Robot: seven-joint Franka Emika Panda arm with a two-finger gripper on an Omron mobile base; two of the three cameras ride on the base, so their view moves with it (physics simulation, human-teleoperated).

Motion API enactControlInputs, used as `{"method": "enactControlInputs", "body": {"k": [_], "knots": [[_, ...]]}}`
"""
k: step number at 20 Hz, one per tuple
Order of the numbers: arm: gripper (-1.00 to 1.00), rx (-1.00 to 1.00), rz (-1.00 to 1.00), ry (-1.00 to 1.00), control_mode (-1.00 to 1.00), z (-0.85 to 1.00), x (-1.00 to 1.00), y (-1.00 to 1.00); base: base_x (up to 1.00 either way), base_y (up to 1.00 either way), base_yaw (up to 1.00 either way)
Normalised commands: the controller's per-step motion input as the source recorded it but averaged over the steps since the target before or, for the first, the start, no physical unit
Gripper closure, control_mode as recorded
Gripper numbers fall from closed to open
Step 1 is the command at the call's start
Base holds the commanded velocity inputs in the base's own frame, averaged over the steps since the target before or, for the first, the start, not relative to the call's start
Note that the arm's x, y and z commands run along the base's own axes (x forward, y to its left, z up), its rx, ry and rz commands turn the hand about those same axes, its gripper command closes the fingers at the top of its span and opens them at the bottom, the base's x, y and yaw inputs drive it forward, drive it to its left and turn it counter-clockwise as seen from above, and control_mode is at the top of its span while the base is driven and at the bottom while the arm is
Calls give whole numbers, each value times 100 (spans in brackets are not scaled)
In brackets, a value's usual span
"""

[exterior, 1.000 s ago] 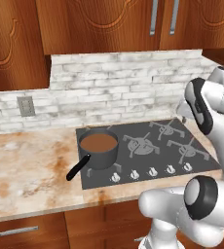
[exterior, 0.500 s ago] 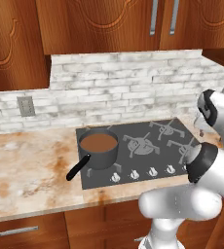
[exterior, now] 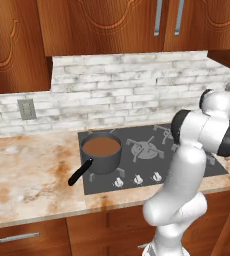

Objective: Pick up the sugar cube(s) and place them in the saucepan with hot chocolate.

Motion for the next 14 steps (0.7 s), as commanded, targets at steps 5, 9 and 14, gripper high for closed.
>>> {"method": "enactControlInputs", "body": {"k": [5, 9, 14], "knots": [[-100, 8, 2, -16, -100, -24, 3, -59, 0, 0, 0], [-100, 3, 3, -4, -100, -44, 14, -32, 0, 0, 0], [-100, 1, 1, 0, -100, -39, 12, -12, 0, 0, 0]]}}
